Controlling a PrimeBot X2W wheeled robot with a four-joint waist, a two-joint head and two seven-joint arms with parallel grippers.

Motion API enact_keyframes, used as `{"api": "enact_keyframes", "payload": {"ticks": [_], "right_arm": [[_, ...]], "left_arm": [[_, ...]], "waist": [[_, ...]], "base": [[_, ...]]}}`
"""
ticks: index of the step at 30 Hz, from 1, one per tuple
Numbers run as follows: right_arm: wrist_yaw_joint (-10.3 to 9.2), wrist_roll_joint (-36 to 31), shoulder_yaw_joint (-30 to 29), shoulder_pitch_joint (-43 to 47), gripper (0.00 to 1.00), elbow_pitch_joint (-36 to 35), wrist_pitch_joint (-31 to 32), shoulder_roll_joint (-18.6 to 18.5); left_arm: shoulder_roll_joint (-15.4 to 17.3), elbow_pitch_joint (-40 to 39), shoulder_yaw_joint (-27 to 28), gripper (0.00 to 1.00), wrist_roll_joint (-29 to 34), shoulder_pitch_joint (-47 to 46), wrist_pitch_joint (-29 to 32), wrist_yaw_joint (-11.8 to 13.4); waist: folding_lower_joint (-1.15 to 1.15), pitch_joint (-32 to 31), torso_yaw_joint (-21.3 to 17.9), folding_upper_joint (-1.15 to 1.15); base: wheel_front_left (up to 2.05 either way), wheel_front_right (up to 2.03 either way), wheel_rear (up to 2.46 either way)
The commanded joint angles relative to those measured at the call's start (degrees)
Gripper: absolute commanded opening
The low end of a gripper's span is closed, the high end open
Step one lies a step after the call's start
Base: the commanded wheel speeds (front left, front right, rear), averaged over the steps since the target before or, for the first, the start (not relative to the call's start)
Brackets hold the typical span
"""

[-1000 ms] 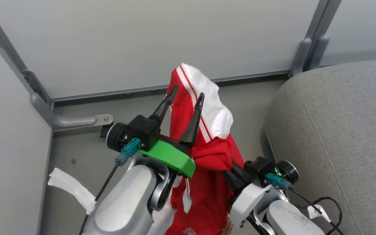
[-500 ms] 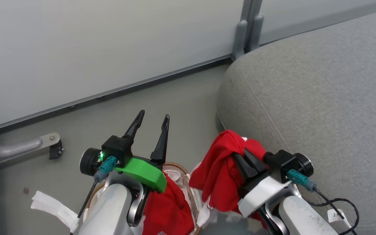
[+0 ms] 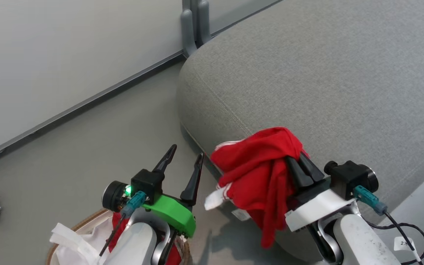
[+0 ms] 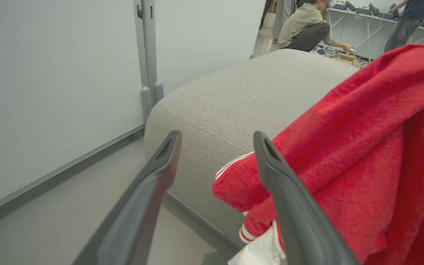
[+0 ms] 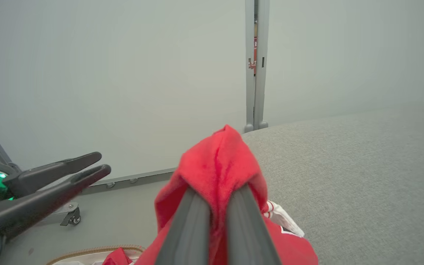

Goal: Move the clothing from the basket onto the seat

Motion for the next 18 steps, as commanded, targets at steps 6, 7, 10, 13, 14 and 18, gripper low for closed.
{"api": "enact_keyframes", "payload": {"ticks": [6,7,10,13,14,18], "right_arm": [[-0.04,-2.76,-4.12,-1.58,0.00,-4.88,-0.28,-1.27],[-0.04,-3.05,-4.96,-2.66,0.00,-5.70,-0.28,-1.97],[-0.04,-2.85,-7.11,-6.17,0.00,-7.08,-0.28,-4.16],[-0.04,-3.44,-8.39,-12.50,0.00,-7.23,-0.28,-8.00],[-0.04,-3.69,-8.49,-14.70,0.00,-6.85,-0.28,-9.09],[-0.04,-4.51,-9.00,-25.31,0.00,-3.11,-0.28,-13.22]], "left_arm": [[0.38,0.21,-4.26,1.00,-1.01,-2.45,0.04,-0.32],[0.38,0.13,-4.77,1.00,-1.07,-2.76,0.05,-0.31],[0.37,0.08,-5.73,1.00,-0.76,-3.26,0.04,-0.33],[1.02,0.18,-6.22,1.00,-1.10,-4.22,0.05,-0.32],[1.38,-0.04,-6.22,1.00,-0.99,-4.54,0.04,-0.32],[2.91,-1.16,-5.75,1.00,-0.32,-5.65,0.05,-0.32]], "waist": [[0.00,4.50,-3.73,0.00],[0.00,5.01,-3.78,0.00],[0.00,6.39,-3.85,0.00],[0.00,8.45,-3.84,0.00],[0.00,9.11,-3.82,0.00],[0.00,12.90,-3.67,0.00]], "base": [[0.00,0.00,0.00],[0.00,0.00,0.00],[0.00,0.00,0.00],[0.00,0.00,0.00],[0.00,0.00,0.00],[0.00,0.00,0.00]]}}
